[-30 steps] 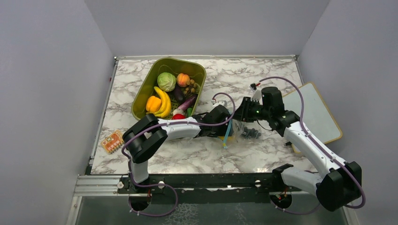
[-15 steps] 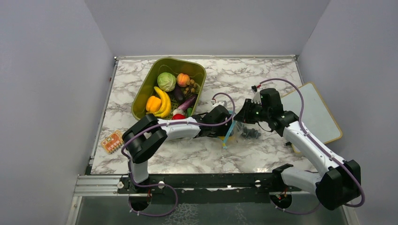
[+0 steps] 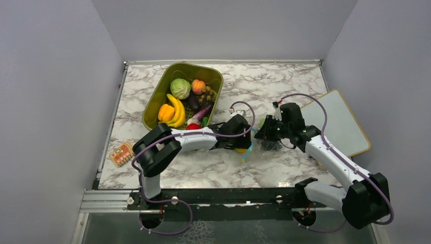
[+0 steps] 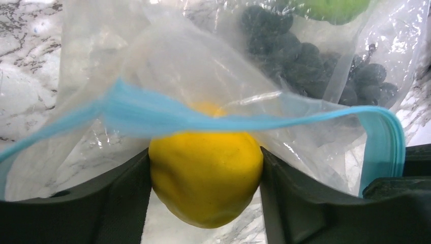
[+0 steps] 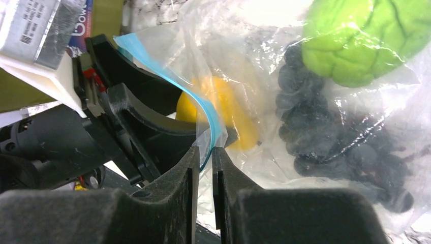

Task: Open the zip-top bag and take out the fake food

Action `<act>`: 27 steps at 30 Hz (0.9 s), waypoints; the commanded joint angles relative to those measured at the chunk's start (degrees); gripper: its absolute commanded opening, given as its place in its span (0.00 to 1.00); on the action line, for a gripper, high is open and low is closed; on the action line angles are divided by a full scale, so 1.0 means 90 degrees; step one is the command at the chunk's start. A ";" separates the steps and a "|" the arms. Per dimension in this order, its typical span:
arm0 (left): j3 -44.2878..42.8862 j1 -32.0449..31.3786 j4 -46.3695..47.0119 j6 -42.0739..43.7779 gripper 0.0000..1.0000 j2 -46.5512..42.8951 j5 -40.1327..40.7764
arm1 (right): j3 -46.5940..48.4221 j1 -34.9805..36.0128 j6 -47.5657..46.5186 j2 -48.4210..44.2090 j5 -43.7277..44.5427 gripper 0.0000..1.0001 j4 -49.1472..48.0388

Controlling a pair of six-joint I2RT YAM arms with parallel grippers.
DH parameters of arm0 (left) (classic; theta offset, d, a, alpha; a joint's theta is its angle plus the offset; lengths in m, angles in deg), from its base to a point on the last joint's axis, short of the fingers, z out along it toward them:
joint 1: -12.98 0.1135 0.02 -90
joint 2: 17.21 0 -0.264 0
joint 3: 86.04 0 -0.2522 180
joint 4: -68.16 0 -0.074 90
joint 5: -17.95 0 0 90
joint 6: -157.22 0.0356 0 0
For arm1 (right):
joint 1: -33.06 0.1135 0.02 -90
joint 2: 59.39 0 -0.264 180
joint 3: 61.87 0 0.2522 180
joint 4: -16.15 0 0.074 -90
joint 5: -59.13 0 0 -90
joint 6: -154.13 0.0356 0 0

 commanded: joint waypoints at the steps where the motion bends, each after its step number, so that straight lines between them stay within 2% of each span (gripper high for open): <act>1: 0.0136 -0.0022 -0.0275 0.0136 0.51 0.0007 0.0243 | -0.0201 0.0029 0.0057 -0.0351 0.0397 0.15 0.0137; 2: 0.0152 -0.0018 -0.0282 0.0128 0.48 -0.0048 0.0297 | -0.0235 0.0026 0.0057 -0.0407 0.0430 0.15 0.0158; 4: 0.0204 -0.0017 -0.0252 0.0099 0.31 -0.0194 0.0391 | -0.0311 0.0025 0.0064 -0.0523 0.0442 0.15 0.0152; 5: 0.0219 -0.0017 -0.0248 0.0110 0.28 -0.0265 0.0418 | -0.0347 0.0023 0.0075 -0.0568 0.0435 0.15 0.0147; 15: 0.0348 -0.0012 -0.0668 0.0266 0.31 -0.0748 0.0828 | -0.0592 0.0026 0.0041 -0.0652 0.0066 0.15 0.0133; 17: 0.0392 -0.0017 -0.0639 0.0264 0.31 -0.0734 0.0752 | -0.0619 0.0025 0.0059 -0.0653 -0.0086 0.19 0.0105; 21: 0.0428 -0.0027 -0.0627 0.0226 0.31 -0.0649 0.0700 | -0.0457 0.0029 0.0038 -0.0623 -0.0186 0.35 0.0099; 27: 0.0481 -0.0046 -0.0608 0.0176 0.30 -0.0731 0.0736 | -0.0156 0.0026 -0.0099 -0.0326 -0.0598 0.37 -0.0008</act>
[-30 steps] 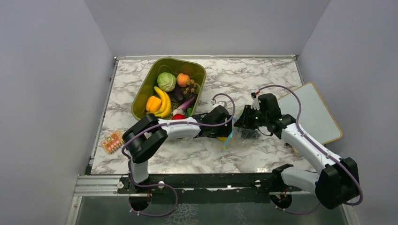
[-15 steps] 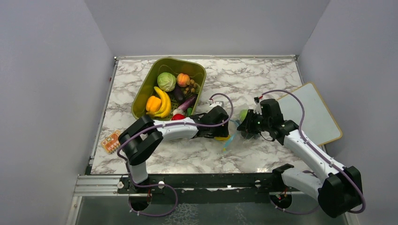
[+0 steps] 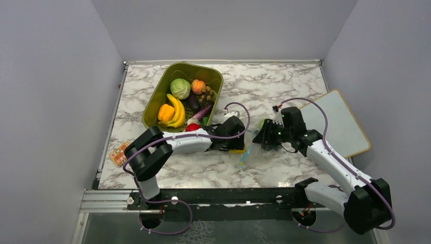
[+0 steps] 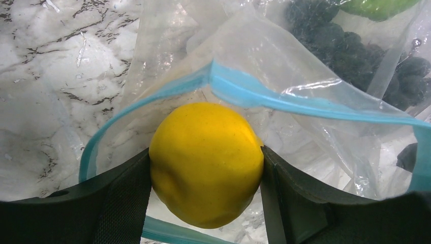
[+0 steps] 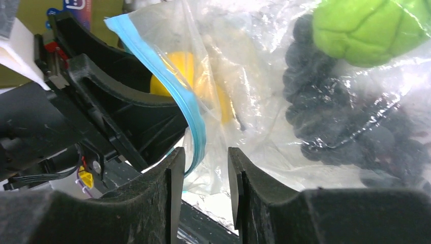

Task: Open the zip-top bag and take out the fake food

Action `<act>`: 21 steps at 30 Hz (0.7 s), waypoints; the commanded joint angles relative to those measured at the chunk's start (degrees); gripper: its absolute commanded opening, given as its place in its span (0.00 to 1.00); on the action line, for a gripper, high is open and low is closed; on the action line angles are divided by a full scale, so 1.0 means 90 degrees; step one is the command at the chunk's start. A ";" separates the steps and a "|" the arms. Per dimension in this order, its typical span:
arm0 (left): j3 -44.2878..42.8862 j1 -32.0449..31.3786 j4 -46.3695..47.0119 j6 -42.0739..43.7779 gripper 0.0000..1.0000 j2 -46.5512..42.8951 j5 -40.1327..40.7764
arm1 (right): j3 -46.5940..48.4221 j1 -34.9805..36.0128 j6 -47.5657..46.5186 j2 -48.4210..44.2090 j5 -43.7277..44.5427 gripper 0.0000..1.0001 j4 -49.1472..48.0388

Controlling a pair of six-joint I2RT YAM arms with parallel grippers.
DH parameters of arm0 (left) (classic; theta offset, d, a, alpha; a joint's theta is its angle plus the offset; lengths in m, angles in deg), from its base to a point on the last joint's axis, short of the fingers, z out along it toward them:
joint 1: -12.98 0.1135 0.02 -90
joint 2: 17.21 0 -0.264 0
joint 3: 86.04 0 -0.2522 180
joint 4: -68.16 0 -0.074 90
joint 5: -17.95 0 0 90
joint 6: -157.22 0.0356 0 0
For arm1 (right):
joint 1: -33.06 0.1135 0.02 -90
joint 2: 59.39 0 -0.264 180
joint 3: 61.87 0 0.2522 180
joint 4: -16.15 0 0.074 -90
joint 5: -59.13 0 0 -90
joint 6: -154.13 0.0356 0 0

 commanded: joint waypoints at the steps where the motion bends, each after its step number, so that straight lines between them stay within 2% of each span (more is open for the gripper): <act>1: 0.0111 -0.0045 -0.0075 0.0013 0.29 -0.0190 0.0196 | 0.0365 0.0023 -0.0200 0.0250 -0.0405 0.37 -0.0083; 3: 0.0106 -0.0047 -0.0070 0.0020 0.28 -0.0208 0.0212 | 0.0537 0.0031 -0.0314 0.0437 -0.0376 0.35 0.0033; 6: 0.0098 -0.0047 -0.0077 0.0042 0.26 -0.0209 0.0220 | 0.0612 0.0031 -0.0442 0.0628 -0.0337 0.21 0.0125; 9: 0.0120 -0.0045 -0.0080 0.0042 0.22 -0.0470 0.0280 | 0.0550 0.0031 -0.0481 0.0600 -0.0191 0.14 0.0163; 11: 0.0167 -0.0047 -0.0082 0.0042 0.20 -0.0603 0.0352 | 0.0453 0.0030 -0.0492 0.0511 -0.0056 0.13 0.0171; 18: 0.0103 -0.0047 -0.0168 0.0164 0.03 -0.0999 0.0410 | 0.0083 0.0031 -0.0355 0.0196 -0.0050 0.11 0.0057; 21: 0.0044 -0.0047 -0.0274 0.0238 0.00 -0.1106 0.0416 | -0.0023 0.0030 -0.0248 0.0058 -0.0055 0.11 -0.0009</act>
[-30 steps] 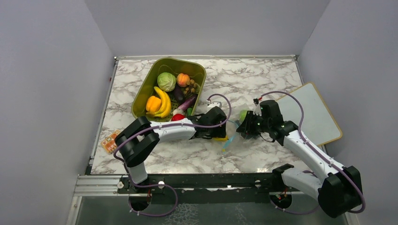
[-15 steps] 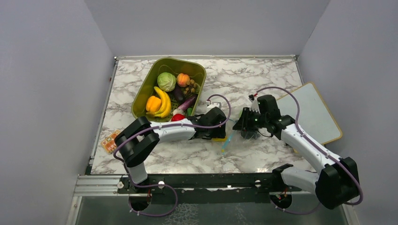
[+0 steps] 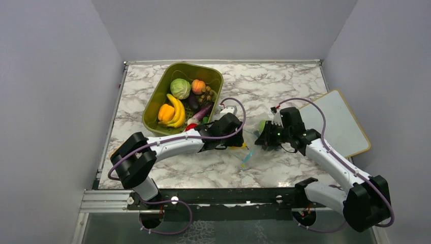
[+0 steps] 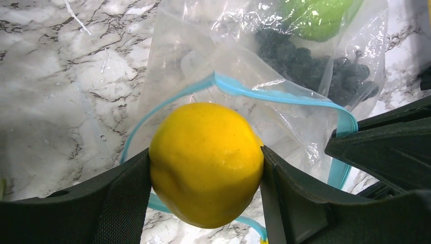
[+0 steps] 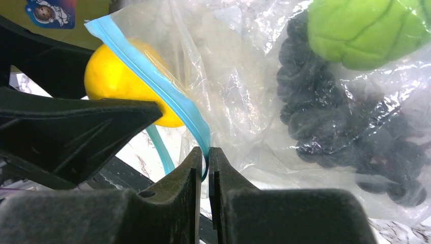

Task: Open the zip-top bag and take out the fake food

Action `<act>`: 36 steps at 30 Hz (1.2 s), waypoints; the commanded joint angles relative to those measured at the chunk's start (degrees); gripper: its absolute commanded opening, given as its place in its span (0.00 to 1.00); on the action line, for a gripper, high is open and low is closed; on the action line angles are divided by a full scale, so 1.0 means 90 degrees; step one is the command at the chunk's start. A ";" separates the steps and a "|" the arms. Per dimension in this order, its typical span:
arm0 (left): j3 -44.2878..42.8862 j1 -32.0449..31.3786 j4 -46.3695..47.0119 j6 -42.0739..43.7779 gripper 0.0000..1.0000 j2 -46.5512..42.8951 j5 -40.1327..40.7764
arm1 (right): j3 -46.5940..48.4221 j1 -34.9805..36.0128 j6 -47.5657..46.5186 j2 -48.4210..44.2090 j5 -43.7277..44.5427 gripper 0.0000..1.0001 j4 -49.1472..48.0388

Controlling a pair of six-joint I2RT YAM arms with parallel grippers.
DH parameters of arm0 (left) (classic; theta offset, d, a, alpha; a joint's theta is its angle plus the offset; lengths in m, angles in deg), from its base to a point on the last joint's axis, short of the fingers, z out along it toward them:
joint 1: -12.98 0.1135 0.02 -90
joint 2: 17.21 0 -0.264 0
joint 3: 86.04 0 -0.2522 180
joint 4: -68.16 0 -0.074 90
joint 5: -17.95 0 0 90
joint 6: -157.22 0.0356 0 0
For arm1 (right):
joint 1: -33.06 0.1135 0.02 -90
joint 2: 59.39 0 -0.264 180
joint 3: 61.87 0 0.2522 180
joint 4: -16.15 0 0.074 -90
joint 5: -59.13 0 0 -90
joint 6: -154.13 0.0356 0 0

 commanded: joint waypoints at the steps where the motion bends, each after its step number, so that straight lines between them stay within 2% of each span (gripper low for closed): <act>1: -0.0099 -0.0034 -0.0169 0.0209 0.00 -0.0305 0.0226 | -0.0171 0.0031 0.0136 -0.0277 0.0096 0.11 -0.0075; 14: -0.0300 -0.0025 -0.0538 0.0545 0.00 -0.1016 0.0380 | -0.0170 0.0031 0.0306 -0.0456 0.0220 0.11 -0.0073; 26: -0.0439 0.0238 -0.0742 0.0772 0.00 -0.2325 0.1372 | -0.0224 0.0030 0.0283 -0.0584 0.0367 0.11 0.0012; 31: -0.0533 0.0899 -0.0801 0.0825 0.00 -0.2840 0.1720 | -0.0208 0.0028 0.0297 -0.0595 0.0340 0.11 0.0017; 36: -0.0712 0.2311 -0.1053 0.0329 0.00 -0.2823 0.1510 | -0.0190 0.0031 0.0278 -0.0598 0.0328 0.11 0.0027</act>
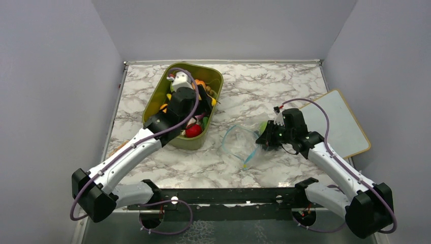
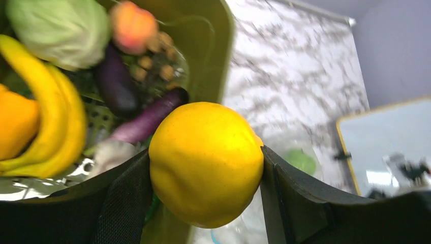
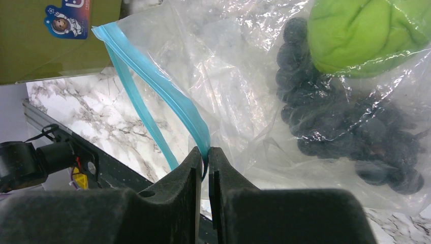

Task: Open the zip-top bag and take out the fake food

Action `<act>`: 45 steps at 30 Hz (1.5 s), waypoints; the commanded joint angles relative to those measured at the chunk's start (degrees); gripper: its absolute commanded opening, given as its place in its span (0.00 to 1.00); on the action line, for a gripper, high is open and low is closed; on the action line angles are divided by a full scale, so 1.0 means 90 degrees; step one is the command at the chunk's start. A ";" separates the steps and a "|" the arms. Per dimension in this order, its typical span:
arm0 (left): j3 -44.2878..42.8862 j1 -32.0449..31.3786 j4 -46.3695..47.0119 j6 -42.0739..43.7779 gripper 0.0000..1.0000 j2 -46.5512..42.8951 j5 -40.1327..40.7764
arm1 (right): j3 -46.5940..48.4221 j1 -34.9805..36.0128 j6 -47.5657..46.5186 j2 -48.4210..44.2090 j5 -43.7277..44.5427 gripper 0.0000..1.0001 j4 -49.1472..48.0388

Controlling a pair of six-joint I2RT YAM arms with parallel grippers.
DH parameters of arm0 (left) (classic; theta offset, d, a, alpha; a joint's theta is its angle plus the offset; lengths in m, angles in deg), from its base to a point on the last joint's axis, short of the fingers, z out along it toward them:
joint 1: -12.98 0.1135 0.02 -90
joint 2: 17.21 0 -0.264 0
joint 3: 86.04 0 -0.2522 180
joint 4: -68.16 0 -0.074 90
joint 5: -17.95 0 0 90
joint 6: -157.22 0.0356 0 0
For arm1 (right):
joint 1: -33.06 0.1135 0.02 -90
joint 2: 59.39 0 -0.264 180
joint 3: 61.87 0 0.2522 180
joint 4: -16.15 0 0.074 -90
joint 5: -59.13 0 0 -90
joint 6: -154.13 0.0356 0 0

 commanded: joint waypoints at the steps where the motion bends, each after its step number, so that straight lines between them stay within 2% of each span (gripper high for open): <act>1: -0.0317 0.1112 -0.0265 -0.0419 0.00 0.0058 0.0150 | -0.0024 0.0031 0.0011 -0.0100 0.0124 0.11 0.0042; 7: -0.0447 0.1789 -0.0190 -0.0950 0.00 0.0708 -0.0149 | 0.0022 0.0029 -0.0009 -0.0109 0.0104 0.11 0.0107; 17: -0.1033 0.2072 0.0237 -0.1809 0.00 0.2461 -0.0664 | 0.0101 0.0029 -0.0076 -0.0120 0.0048 0.11 0.0211; 21: -0.1369 0.2085 0.0379 -0.1851 0.00 0.2975 -0.0951 | 0.0113 0.0030 -0.0088 -0.0174 0.0072 0.11 0.0282; 23: -0.1416 0.2098 0.0447 -0.1902 0.11 0.3212 -0.1028 | 0.0088 0.0031 -0.0074 -0.0202 0.0056 0.11 0.0261; 26: -0.1642 0.2208 0.0503 -0.1626 0.18 0.3710 -0.1768 | 0.0052 0.0031 -0.0068 -0.0212 0.0022 0.11 0.0230; 28: -0.1767 0.2262 0.0406 -0.1428 0.27 0.3961 -0.2167 | 0.0034 0.0031 -0.0073 -0.0204 0.0031 0.11 0.0244; 29: -0.1937 0.2317 0.0356 -0.1375 0.36 0.4050 -0.2395 | 0.0021 0.0028 -0.0082 -0.0203 0.0031 0.11 0.0239; 31: -0.1964 0.2335 0.0346 -0.1300 0.63 0.4076 -0.2579 | 0.0011 0.0030 -0.0099 -0.0195 0.0031 0.11 0.0247; 35: -0.1696 0.2339 0.0355 -0.1243 0.97 0.3721 -0.2356 | 0.0041 0.0031 -0.0135 -0.0189 0.0044 0.11 0.0261; 39: -0.1306 0.2353 0.0569 -0.1106 0.99 0.3102 -0.2100 | 0.0078 0.0026 -0.0134 -0.0167 0.0022 0.11 0.0233; 45: -0.0967 0.2354 0.0698 -0.0857 0.99 0.2322 -0.2299 | 0.0136 0.0031 -0.0109 -0.0153 -0.0077 0.11 0.0195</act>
